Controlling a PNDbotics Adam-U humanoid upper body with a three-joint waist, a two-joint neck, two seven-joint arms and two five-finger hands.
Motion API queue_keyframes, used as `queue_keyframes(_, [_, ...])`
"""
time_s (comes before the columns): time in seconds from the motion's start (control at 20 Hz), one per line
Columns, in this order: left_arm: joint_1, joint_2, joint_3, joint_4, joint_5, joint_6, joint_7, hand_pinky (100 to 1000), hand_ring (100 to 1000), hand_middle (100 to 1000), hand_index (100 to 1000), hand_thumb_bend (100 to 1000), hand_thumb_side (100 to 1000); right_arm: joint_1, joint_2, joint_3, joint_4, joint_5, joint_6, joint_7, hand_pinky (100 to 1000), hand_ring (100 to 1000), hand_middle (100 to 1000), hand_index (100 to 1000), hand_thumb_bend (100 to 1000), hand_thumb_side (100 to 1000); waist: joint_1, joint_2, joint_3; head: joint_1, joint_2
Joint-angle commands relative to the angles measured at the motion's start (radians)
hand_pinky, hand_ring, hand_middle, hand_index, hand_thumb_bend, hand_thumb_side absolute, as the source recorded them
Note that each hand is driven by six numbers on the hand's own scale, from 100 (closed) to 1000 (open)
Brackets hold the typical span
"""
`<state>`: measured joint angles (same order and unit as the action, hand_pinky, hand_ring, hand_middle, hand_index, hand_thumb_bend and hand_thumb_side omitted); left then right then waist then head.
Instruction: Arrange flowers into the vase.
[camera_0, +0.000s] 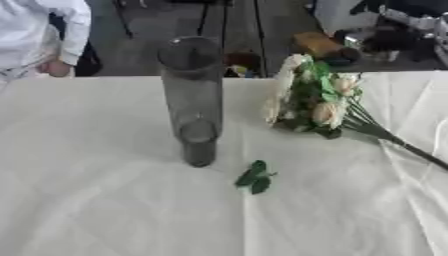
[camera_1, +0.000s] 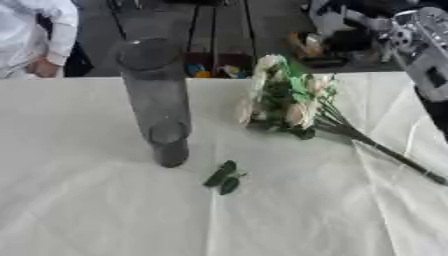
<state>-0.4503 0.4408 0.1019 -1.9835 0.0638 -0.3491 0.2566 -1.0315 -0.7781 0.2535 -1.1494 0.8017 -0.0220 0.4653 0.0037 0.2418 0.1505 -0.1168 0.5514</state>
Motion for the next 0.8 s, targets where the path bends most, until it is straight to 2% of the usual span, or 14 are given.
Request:
queue_keyframes(0.05, [-0.013, 0.019, 0.002, -0.016, 0.006, 0.001, -0.005, 788, 956, 937, 970, 166, 1000, -0.017, -0.012, -0.017, 0.018, 0.008, -0.018, 0.017, 885, 1000, 960, 972, 445, 960, 0.002, -0.015, 0.001, -0.007, -0.016])
queue_keyframes(0.2, [-0.012, 0.019, 0.004, -0.016, 0.005, 0.001, -0.003, 789, 956, 937, 970, 165, 1000, 0.004, -0.031, -0.037, 0.007, -0.037, -0.009, 0.049, 896, 1000, 969, 979, 495, 919, 0.001, -0.014, 0.0, -0.007, -0.018])
queue_keyframes(0.5, [-0.008, 0.017, 0.006, -0.016, 0.003, 0.003, 0.001, 789, 957, 938, 970, 162, 1000, 0.08, -0.077, -0.066, -0.026, -0.086, 0.033, 0.068, 895, 1000, 976, 983, 502, 910, 0.001, -0.011, -0.007, -0.002, -0.021])
queue_keyframes(0.8, [-0.007, 0.014, 0.006, -0.016, 0.003, 0.005, 0.003, 789, 958, 938, 970, 161, 1000, 0.149, -0.111, -0.085, -0.062, -0.143, 0.068, 0.075, 865, 1000, 971, 980, 522, 852, 0.007, -0.011, -0.01, 0.002, -0.022])
